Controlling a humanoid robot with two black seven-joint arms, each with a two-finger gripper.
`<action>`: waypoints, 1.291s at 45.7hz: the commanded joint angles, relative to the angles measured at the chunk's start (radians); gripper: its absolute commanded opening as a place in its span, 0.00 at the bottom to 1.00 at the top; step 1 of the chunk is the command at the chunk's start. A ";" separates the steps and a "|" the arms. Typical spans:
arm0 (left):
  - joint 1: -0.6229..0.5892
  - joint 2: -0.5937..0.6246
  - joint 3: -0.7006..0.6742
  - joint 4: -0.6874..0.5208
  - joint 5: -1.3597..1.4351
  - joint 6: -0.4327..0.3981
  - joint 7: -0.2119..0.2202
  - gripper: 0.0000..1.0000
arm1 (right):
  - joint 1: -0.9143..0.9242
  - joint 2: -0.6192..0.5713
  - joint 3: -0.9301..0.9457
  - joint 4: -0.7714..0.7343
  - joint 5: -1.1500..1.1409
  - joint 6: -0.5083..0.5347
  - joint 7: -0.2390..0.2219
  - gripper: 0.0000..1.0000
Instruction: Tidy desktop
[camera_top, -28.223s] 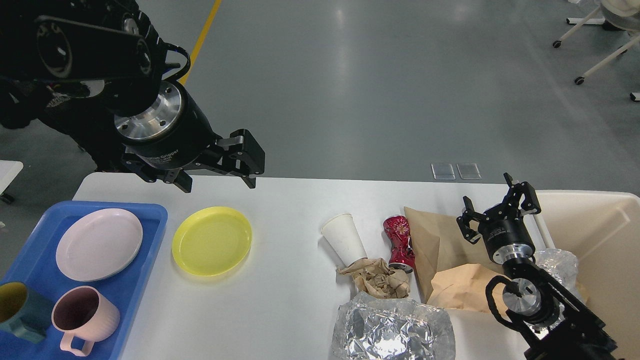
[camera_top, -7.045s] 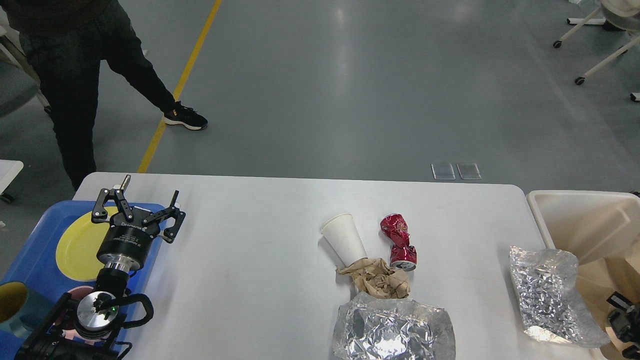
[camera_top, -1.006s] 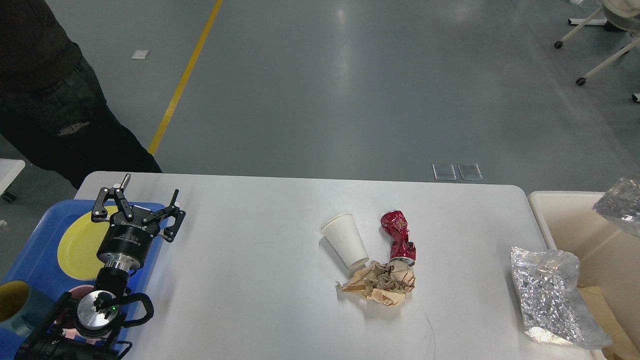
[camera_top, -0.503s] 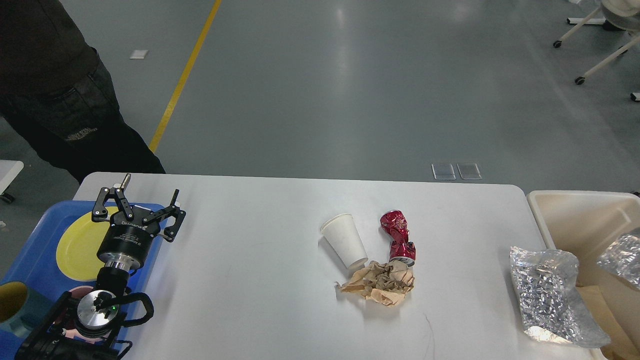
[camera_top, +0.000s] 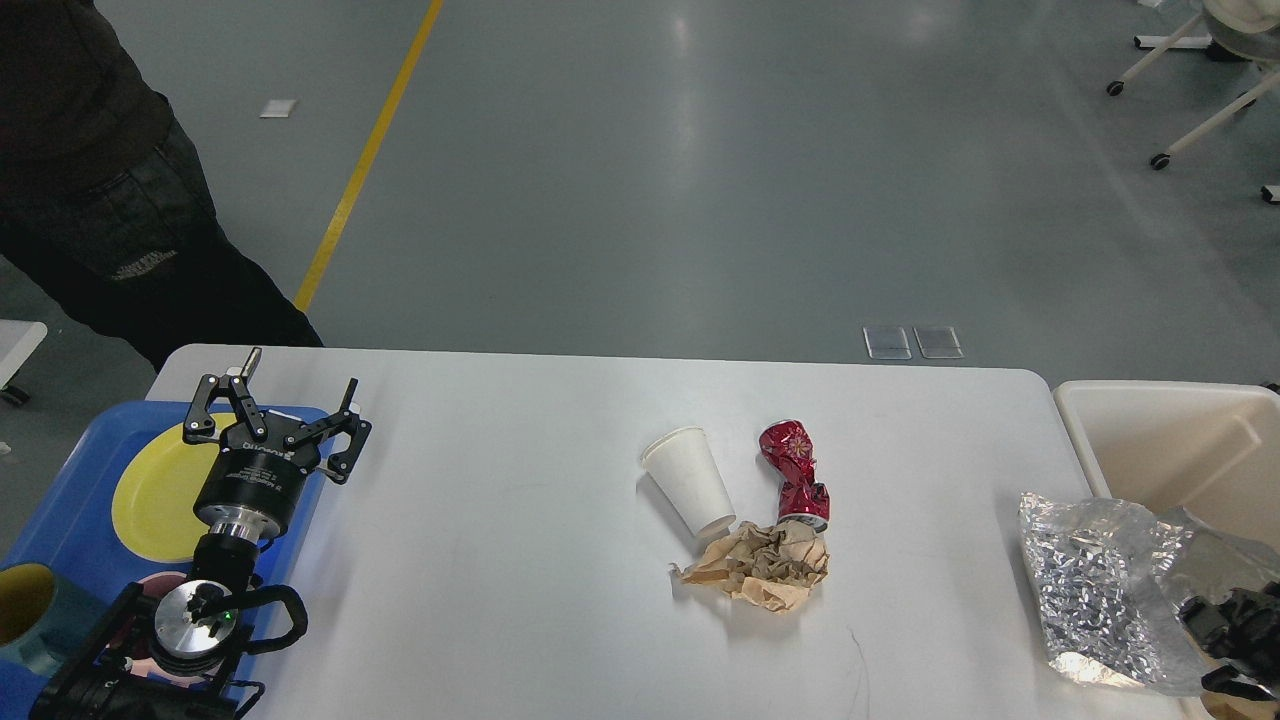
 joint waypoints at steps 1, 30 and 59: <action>0.000 0.000 0.000 0.000 0.000 0.000 0.000 0.97 | -0.004 0.012 -0.004 -0.001 0.000 -0.009 -0.001 0.23; 0.000 0.000 0.000 0.000 0.000 0.000 0.000 0.97 | 0.137 -0.119 -0.007 0.114 -0.003 0.017 0.000 1.00; 0.000 0.000 0.000 0.000 0.000 0.000 0.000 0.97 | 1.044 -0.241 -0.197 0.834 -0.386 0.500 -0.008 1.00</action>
